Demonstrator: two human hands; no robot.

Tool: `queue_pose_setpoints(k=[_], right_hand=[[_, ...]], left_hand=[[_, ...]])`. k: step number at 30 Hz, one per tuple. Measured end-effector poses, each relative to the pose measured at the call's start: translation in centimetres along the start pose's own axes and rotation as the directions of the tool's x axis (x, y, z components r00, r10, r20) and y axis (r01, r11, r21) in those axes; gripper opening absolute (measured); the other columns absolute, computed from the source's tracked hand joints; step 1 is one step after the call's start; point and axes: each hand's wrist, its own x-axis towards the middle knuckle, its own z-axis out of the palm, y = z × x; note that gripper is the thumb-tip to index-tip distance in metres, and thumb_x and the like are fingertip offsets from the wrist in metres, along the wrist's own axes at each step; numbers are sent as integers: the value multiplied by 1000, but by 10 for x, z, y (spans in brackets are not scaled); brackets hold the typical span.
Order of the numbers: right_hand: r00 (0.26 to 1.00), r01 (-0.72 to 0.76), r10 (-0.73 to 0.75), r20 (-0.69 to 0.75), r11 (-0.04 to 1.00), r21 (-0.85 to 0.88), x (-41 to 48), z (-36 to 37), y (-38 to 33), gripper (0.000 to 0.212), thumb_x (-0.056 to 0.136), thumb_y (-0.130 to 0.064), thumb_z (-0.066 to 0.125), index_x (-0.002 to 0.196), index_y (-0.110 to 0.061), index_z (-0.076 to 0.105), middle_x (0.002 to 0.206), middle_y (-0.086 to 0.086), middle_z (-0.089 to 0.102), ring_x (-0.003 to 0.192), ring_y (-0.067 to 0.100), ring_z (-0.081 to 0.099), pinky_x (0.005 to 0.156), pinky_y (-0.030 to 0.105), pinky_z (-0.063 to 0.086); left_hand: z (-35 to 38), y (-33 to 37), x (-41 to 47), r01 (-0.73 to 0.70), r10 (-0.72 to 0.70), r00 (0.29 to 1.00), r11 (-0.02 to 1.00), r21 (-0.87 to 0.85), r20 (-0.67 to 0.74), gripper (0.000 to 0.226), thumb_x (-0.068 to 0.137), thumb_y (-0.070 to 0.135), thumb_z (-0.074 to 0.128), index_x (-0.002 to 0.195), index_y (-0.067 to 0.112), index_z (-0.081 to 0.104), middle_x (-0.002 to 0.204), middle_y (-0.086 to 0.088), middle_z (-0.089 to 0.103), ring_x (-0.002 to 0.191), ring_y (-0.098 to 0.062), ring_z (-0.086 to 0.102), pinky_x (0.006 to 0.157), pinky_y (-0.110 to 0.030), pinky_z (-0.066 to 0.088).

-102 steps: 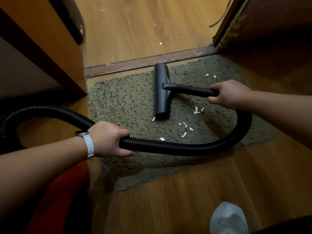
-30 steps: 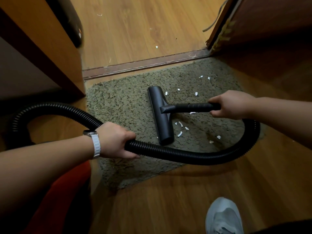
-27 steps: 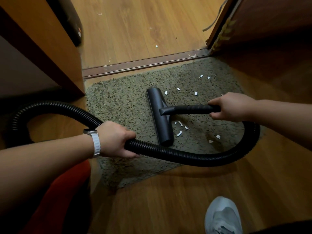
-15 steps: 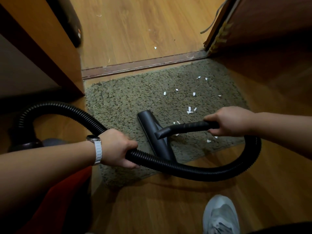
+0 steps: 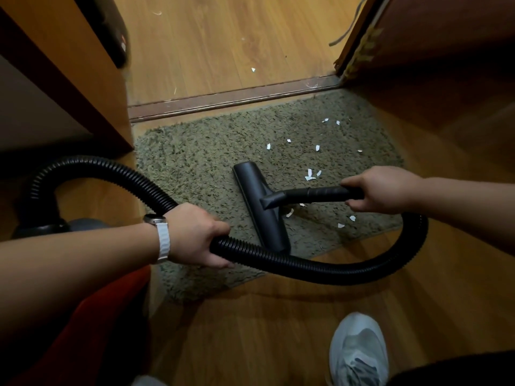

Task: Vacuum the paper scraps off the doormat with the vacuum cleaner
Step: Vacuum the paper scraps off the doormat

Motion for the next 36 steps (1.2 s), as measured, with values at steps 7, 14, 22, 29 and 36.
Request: queue_pose_setpoints(k=[7,14,22,29,36], right_hand=[[999,33,-33,-21,999,-16,6,-1,-1,14,92,-46,58,100,-35,56,70,-7,60,61,9,57,56,33,50],[994,-106,105,7,988,112,-12,26,16,30,90,-45,61,112,-32,45,80,-7,58,66,10,56,57,34,49],[983,-179,183,32,895,408,-26,59,36,31,92,-43,62,122,-41,54,79,-10,62,65,4,58,55,28,45],[964,-195,259,-61,845,498,-37,87,29,43,89,-42,66,131,-33,58,96,-5,68,82,15,62,72,34,52],[928,-266,365,-81,797,543,-79,104,57,40,86,-44,71,124,-32,65,94,-5,71,81,14,65,72,35,54]], left_hand=[[-11,-7,17,-1,0,998,1000,-6,-55,72,76,89,20,66,25,52,55,8,55,45,-18,56,40,-28,48],[-2,2,39,-18,18,1000,999,30,-18,59,74,82,44,65,25,57,51,9,53,39,-15,53,38,-21,42],[17,30,51,74,-74,997,996,48,-14,54,68,77,53,63,23,60,49,5,54,40,-20,56,38,-24,43],[8,38,61,112,-105,987,992,54,-119,55,69,73,51,60,20,62,49,5,55,41,-23,58,40,-26,42],[12,61,77,97,-93,986,995,23,-142,54,70,72,59,60,20,58,52,5,56,45,-23,60,43,-29,45]])
